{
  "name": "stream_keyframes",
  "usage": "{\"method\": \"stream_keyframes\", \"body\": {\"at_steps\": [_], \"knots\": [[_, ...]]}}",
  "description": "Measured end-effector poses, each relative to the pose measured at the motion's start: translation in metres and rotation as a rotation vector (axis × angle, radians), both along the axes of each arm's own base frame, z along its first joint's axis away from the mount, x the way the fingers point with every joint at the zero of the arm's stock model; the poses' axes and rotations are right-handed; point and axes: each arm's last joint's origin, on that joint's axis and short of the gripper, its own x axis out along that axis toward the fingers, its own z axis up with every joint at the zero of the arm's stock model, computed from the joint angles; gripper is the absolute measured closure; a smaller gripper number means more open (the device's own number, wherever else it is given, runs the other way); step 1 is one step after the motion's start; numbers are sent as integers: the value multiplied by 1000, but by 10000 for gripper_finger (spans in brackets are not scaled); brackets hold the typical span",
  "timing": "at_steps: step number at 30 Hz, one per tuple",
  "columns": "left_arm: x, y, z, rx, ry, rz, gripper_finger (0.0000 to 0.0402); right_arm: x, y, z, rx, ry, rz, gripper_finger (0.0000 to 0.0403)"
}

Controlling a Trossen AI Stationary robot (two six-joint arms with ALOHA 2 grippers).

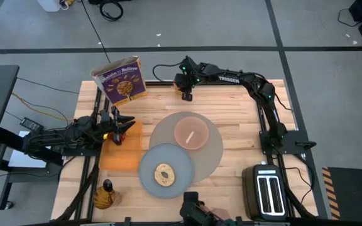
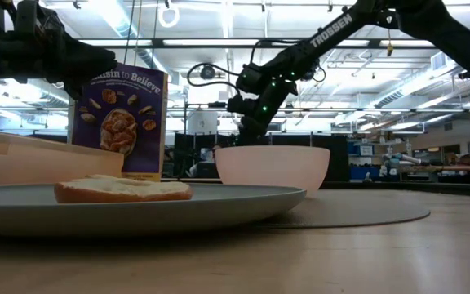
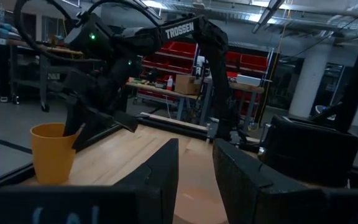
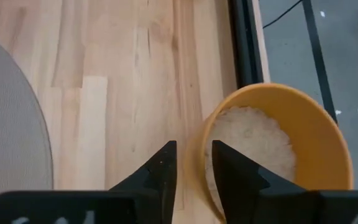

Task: Arrange a breakfast setting
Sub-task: Put the orange cup of milk to the top right of the gray placemat

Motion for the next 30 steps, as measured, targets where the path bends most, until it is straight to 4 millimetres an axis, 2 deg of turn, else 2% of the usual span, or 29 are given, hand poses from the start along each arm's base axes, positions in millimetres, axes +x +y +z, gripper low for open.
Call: {"method": "stream_keyframes", "body": {"at_steps": [12,17,20,23,30], "knots": [[0,0,0,-220,-62,-37,294,2,1,0,5,-21,-13,384],[0,0,0,-309,-88,-53,294,6,6,5,1,-4,-36,388],[0,0,0,-366,-106,-63,294,10,13,23,-16,3,-68,383],[0,0,0,-401,-117,-69,294,2,24,53,-15,25,-78,386],[-1,0,5,-419,-166,-85,294,-40,51,119,46,-6,-144,389]]}}
